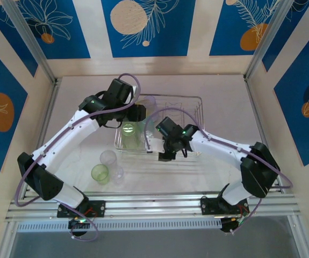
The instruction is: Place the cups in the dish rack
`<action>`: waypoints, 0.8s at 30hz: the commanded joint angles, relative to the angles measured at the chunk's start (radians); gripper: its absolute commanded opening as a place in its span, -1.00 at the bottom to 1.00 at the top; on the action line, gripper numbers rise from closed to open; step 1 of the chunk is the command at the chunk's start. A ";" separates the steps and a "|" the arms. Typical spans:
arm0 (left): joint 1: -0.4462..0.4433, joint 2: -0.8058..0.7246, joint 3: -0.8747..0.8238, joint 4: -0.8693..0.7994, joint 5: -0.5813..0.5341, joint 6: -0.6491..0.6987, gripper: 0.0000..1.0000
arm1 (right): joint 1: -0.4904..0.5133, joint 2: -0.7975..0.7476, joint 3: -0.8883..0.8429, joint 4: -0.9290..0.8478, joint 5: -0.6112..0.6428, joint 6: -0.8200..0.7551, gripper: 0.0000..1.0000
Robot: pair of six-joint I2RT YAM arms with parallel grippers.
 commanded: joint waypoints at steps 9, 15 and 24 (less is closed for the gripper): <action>0.017 -0.022 0.031 -0.010 0.050 0.017 -1.00 | 0.104 0.004 -0.032 -0.020 0.073 -0.020 -1.00; 0.017 -0.019 0.035 -0.004 0.093 0.024 -1.00 | 0.151 -0.076 -0.103 -0.011 0.107 -0.028 -1.00; 0.005 0.013 0.068 -0.042 0.122 0.038 -1.00 | 0.215 -0.129 -0.133 -0.046 0.170 -0.004 -1.00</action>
